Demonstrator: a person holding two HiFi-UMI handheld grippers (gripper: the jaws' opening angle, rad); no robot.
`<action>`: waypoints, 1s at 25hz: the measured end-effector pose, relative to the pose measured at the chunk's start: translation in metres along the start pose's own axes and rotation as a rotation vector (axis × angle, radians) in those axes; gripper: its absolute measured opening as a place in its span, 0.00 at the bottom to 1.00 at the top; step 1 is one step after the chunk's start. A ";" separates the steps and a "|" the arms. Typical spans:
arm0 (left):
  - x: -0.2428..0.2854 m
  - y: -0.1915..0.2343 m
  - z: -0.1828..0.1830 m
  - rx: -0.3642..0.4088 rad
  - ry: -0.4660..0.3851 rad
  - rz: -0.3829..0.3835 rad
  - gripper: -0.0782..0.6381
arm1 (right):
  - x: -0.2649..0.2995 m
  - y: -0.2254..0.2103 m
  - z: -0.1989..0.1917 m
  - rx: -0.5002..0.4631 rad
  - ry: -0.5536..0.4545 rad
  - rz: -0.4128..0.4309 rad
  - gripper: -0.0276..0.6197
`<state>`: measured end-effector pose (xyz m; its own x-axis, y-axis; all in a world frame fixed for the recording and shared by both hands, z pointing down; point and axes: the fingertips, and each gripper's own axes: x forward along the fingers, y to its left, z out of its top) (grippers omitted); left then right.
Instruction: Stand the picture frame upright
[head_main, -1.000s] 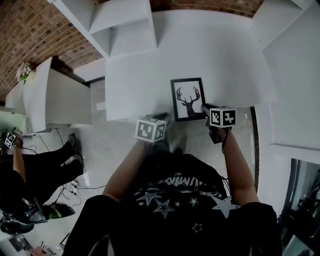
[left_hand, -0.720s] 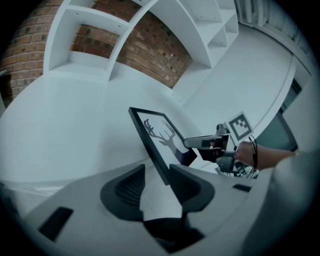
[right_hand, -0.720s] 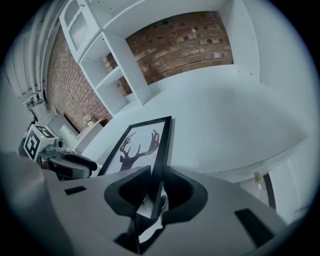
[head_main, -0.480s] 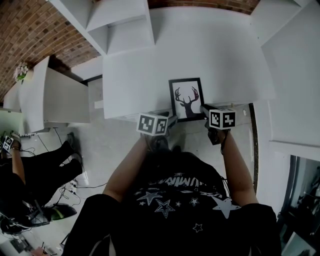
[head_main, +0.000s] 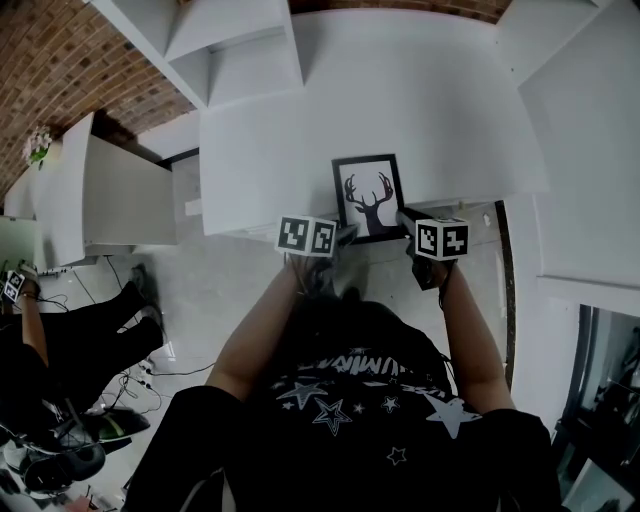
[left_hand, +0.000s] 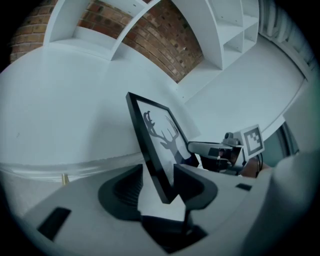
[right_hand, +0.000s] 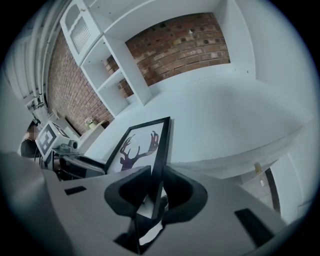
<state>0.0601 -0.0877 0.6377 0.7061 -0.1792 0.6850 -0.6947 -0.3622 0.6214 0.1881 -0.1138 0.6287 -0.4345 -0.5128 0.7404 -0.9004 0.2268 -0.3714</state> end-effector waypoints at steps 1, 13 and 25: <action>0.000 0.001 -0.001 -0.001 0.001 0.000 0.37 | 0.000 0.001 0.000 0.000 0.000 0.001 0.18; 0.005 -0.001 -0.009 -0.018 0.021 0.032 0.28 | -0.002 -0.003 -0.003 -0.010 -0.017 0.009 0.17; -0.016 -0.006 -0.005 -0.004 -0.045 0.058 0.28 | -0.014 0.017 0.013 -0.064 -0.086 0.055 0.17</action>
<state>0.0528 -0.0778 0.6251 0.6702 -0.2405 0.7021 -0.7350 -0.3464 0.5829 0.1791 -0.1138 0.6049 -0.4821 -0.5669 0.6680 -0.8761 0.3077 -0.3712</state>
